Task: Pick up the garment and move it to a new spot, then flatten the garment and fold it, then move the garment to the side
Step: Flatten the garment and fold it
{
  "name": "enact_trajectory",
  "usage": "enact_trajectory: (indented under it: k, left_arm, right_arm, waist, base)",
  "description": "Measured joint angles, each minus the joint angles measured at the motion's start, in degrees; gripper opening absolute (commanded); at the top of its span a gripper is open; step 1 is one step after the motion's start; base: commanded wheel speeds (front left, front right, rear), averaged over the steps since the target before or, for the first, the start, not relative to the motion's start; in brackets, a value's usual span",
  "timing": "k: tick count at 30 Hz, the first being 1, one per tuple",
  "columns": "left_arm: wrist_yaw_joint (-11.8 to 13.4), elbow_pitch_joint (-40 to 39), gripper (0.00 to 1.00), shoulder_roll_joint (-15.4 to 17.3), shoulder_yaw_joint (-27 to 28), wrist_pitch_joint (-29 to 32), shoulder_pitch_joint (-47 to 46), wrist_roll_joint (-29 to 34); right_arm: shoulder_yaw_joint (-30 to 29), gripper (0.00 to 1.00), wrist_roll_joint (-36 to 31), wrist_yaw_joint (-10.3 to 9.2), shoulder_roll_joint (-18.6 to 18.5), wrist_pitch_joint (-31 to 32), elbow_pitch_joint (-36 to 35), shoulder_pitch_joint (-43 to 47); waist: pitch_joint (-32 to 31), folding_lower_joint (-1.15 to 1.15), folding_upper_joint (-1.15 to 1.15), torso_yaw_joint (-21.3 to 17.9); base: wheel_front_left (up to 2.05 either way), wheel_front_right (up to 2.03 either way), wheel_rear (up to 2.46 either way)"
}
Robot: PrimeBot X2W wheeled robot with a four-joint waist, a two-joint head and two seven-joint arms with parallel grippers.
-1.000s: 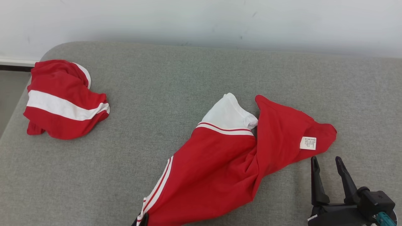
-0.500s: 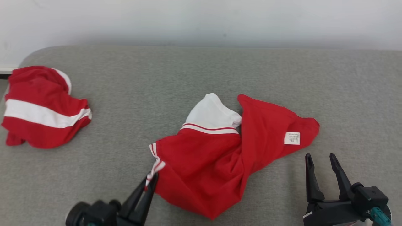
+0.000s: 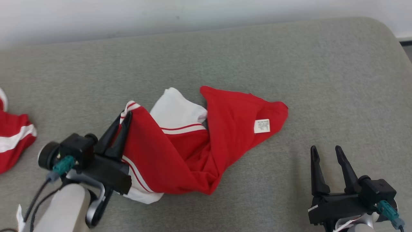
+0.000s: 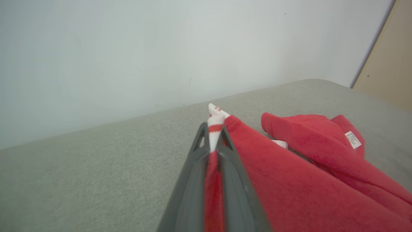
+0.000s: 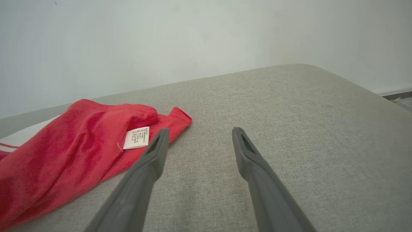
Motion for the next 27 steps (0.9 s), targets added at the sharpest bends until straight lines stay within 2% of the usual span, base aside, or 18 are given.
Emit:
enact_trajectory:
  k: [6, 12, 15, 16, 17, 18, 27]
  left_arm:
    - [0.0, 10.2, 0.0, 1.1, -1.8, -1.0, -8.2, -1.9]
    - [0.0, 20.2, 0.0, 1.2, -2.4, -1.3, -12.6, -3.1]
    - [0.0, 21.1, 0.0, 0.8, -2.1, -1.4, -13.4, -3.4]
    - [0.0, 20.9, 0.24, 0.5, -2.0, -1.4, -13.5, -3.4]
    - [0.0, 20.7, 0.55, 0.3, -1.8, -1.4, -13.5, -3.4]
    - [0.0, 20.1, 1.0, 0.1, -1.5, -1.4, -13.4, -3.2]
    - [0.1, 10.1, 1.0, -2.2, 5.3, -1.5, -6.9, -0.8]
  right_arm:
    - [0.1, 1.0, 1.1, 0.0, 0.1, 0.0, 0.9, -1.5]
    - [0.2, 1.0, 1.7, 0.0, 0.1, 0.0, 1.5, -2.2]
    - [0.2, 1.0, 1.7, 0.0, 0.1, 0.0, 2.0, -2.3]
    - [0.2, 1.0, 1.7, 0.0, 0.1, 0.0, 2.0, -2.4]
    - [0.3, 1.0, 1.7, 0.0, 0.1, 0.0, 2.0, -2.4]
    - [0.2, 1.0, 1.7, 0.0, 0.1, 0.0, 2.0, -2.4]
    - [0.1, 1.0, 1.7, 0.0, 0.1, 0.0, 2.4, -1.5]
  waist:
    - [2.6, 0.0, 0.0, -3.7]
    - [4.7, 0.01, 0.0, -6.1]
    - [5.0, 0.01, 0.0, -6.5]
    - [5.0, 0.0, 0.0, -6.4]
    - [4.9, 0.0, 0.0, -6.3]
    - [4.8, 0.0, 0.0, -6.1]
    - [1.7, -0.01, 0.0, -2.7]
  base:
    - [0.0, 0.0, 0.0]
    - [0.0, 0.0, 0.0]
    - [0.0, 0.0, 0.0]
    - [0.0, 0.0, 0.0]
    - [0.0, 0.0, 0.0]
    - [0.0, 0.0, 0.0]
    - [0.0, 0.0, 0.0]
